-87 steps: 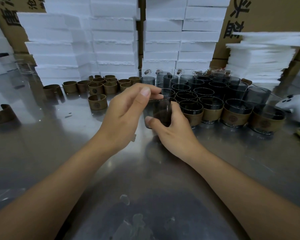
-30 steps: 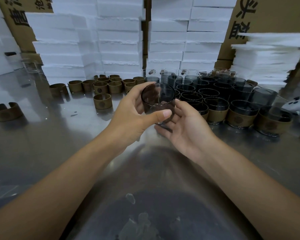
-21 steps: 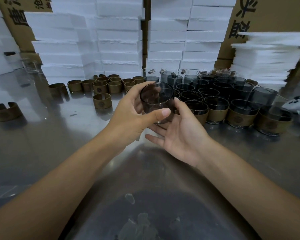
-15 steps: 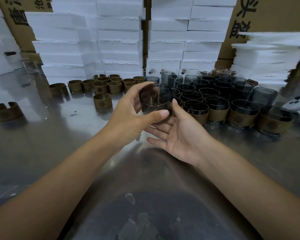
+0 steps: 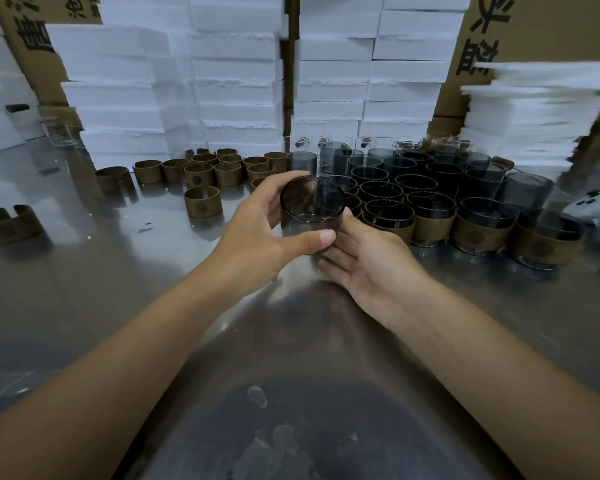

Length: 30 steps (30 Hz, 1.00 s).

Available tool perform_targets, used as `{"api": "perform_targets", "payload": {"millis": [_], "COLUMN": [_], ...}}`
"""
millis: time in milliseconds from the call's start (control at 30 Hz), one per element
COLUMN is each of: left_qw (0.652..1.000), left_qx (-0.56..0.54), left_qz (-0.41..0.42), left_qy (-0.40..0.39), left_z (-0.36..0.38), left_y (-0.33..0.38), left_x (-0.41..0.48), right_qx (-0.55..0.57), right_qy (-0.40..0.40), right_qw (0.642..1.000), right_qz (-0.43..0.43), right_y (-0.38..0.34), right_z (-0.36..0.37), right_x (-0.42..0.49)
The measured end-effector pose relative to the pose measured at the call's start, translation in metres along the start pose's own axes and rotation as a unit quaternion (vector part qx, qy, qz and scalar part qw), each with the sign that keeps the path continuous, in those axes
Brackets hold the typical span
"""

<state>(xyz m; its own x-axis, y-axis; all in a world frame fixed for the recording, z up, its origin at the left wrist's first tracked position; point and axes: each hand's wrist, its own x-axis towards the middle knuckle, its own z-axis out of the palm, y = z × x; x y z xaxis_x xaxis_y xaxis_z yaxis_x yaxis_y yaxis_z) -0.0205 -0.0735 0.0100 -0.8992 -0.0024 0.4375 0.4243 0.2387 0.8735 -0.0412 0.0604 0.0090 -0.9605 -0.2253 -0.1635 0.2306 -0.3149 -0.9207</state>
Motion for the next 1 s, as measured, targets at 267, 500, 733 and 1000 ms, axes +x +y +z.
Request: {"api": "perform_targets", "payload": {"millis": [267,500,733,1000], "left_qw": [0.999,0.997,0.999,1.0], "left_qx": [-0.039,-0.069,-0.034,0.0], "left_qz": [-0.022,-0.017,-0.012,-0.006], "left_qy": [0.005,0.008,-0.001,-0.016], "left_z": [0.0016,0.0022,-0.0006,-0.0031], "left_y": [0.0007,0.0021,-0.0006,-0.0035], "left_x": [-0.0001,0.0001,0.0006,0.0021], "right_qx": [0.083,0.087,0.023,-0.021], "right_qy": [-0.03,-0.089,-0.107,-0.055], "right_qw": [0.996,0.991,0.988,0.995], "right_qz": [0.028,0.05,0.108,0.083], "right_y": [0.0,0.0016,0.0036,0.0038], "right_z": [0.0061,0.0048,0.0038,-0.002], "right_x": [-0.0046,-0.0037,-0.0034,-0.0023]}}
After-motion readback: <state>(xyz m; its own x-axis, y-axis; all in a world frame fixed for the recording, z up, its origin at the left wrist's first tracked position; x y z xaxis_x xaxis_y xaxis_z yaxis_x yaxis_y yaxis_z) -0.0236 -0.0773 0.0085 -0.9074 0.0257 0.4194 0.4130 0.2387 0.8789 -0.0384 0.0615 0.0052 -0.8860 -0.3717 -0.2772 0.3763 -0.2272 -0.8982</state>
